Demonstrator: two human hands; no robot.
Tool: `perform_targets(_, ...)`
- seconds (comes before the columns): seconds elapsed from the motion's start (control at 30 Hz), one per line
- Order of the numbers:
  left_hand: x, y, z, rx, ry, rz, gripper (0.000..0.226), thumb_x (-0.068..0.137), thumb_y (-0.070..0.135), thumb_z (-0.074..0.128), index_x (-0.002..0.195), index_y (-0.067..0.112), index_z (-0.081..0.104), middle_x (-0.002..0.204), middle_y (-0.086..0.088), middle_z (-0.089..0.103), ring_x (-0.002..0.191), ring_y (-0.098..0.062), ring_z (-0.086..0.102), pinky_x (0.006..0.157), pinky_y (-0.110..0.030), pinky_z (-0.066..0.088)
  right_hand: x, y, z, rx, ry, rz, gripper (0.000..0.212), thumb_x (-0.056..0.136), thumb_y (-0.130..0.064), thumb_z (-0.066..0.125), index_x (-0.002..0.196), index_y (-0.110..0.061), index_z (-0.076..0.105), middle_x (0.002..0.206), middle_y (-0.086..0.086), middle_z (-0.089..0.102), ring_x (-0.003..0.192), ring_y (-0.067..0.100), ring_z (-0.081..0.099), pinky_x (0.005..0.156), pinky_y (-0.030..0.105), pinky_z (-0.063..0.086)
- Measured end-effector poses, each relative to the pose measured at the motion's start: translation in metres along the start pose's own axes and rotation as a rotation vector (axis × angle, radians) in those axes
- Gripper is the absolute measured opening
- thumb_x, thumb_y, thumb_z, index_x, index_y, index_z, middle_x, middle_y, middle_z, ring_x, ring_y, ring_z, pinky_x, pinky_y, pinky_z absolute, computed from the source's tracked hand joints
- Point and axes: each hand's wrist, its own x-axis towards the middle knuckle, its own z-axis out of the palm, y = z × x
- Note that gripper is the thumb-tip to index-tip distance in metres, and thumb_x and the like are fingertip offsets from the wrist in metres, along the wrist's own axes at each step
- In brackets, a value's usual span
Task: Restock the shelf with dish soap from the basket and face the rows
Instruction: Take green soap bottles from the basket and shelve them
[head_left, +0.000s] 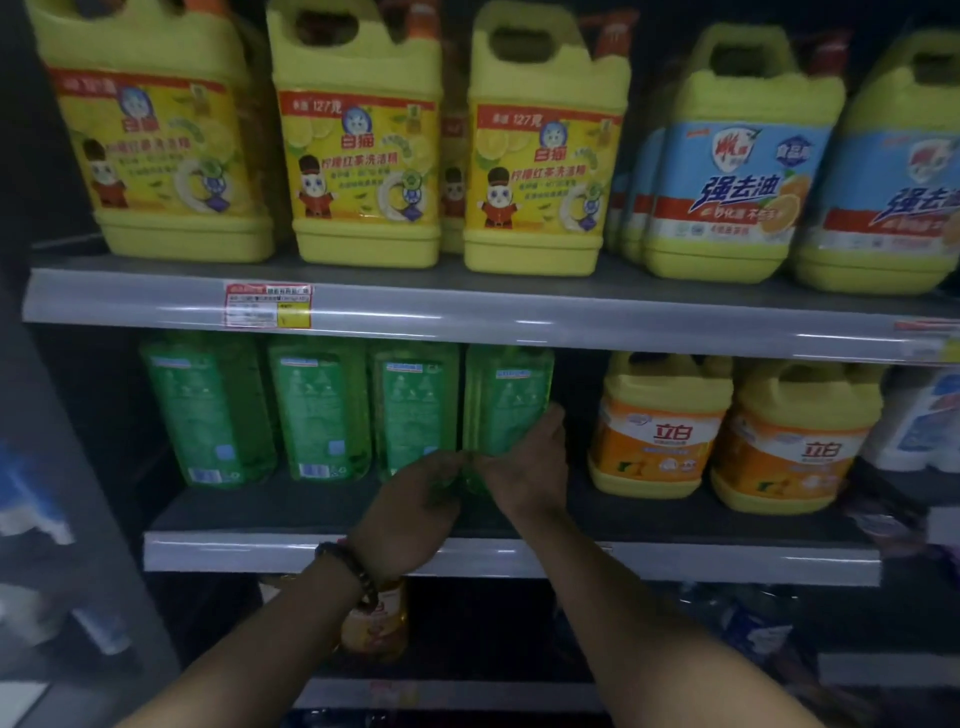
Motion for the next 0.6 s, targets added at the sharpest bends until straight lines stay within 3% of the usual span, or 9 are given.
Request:
perform_targets(0.07, -0.002, -0.01, -0.002, -0.009, 0.018, -0.006, 0.04, 0.097, 0.006, 0.067, 0.133, 0.023, 0.066, 0.136, 0.009, 0.066, 0.126, -0.007, 0.061, 0.107, -0.031, 0.05, 0.013, 0.003, 0.009, -0.028, -0.002, -0.006, 0.129, 0.056, -0.05, 0.1, 0.155, -0.016, 0.025, 0.151, 0.014, 0.049, 0.129, 0.037, 0.06, 0.102, 0.049, 0.057)
perform_targets(0.17, -0.008, -0.025, -0.007, 0.006, 0.072, 0.001, 0.029, 0.092, 0.007, 0.075, 0.117, 0.022, 0.073, 0.117, 0.012, 0.074, 0.103, 0.004, 0.069, 0.088, -0.015, 0.05, 0.028, 0.007, 0.02, -0.048, -0.011, 0.011, 0.133, 0.055, -0.056, 0.099, 0.156, -0.018, 0.022, 0.154, 0.015, 0.049, 0.133, 0.037, 0.059, 0.106, 0.05, 0.055)
perform_targets(0.23, -0.015, -0.034, -0.007, 0.043, 0.073, 0.026, 0.025, 0.091, 0.004, 0.076, 0.11, 0.02, 0.075, 0.108, 0.01, 0.076, 0.095, 0.008, 0.068, 0.084, -0.009, 0.047, 0.038, 0.009, 0.025, -0.048, -0.025, 0.027, 0.133, 0.056, -0.056, 0.098, 0.156, -0.019, 0.02, 0.156, 0.015, 0.047, 0.136, 0.038, 0.057, 0.108, 0.052, 0.053)
perform_targets(0.4, -0.03, -0.045, -0.006, 0.117, 0.081, 0.051, 0.023, 0.09, 0.013, 0.078, 0.103, 0.032, 0.076, 0.102, 0.019, 0.076, 0.096, 0.006, 0.07, 0.085, -0.009, 0.05, 0.049, 0.013, 0.033, -0.056, -0.075, 0.016, 0.13, 0.069, -0.05, 0.096, 0.161, -0.016, 0.011, 0.159, 0.021, 0.042, 0.137, 0.043, 0.053, 0.11, 0.056, 0.05)
perform_targets(0.47, -0.031, -0.045, -0.005, 0.132, 0.086, 0.052, 0.02, 0.09, 0.016, 0.078, 0.103, 0.031, 0.076, 0.101, 0.021, 0.076, 0.096, 0.007, 0.07, 0.085, -0.011, 0.05, 0.046, 0.016, 0.033, -0.081, -0.115, 0.014, 0.122, 0.079, -0.047, 0.091, 0.162, -0.012, 0.01, 0.158, 0.025, 0.041, 0.138, 0.045, 0.052, 0.112, 0.055, 0.048)
perform_targets(0.6, -0.038, -0.043, -0.001, 0.126, 0.081, 0.073, 0.018, 0.092, 0.016, 0.075, 0.103, 0.03, 0.077, 0.099, 0.021, 0.077, 0.095, 0.006, 0.071, 0.084, -0.012, 0.052, 0.037, 0.024, 0.017, -0.162, -0.163, 0.01, 0.083, 0.09, -0.037, 0.085, 0.145, -0.002, 0.034, 0.145, 0.027, 0.055, 0.133, 0.045, 0.058, 0.106, 0.049, 0.053)
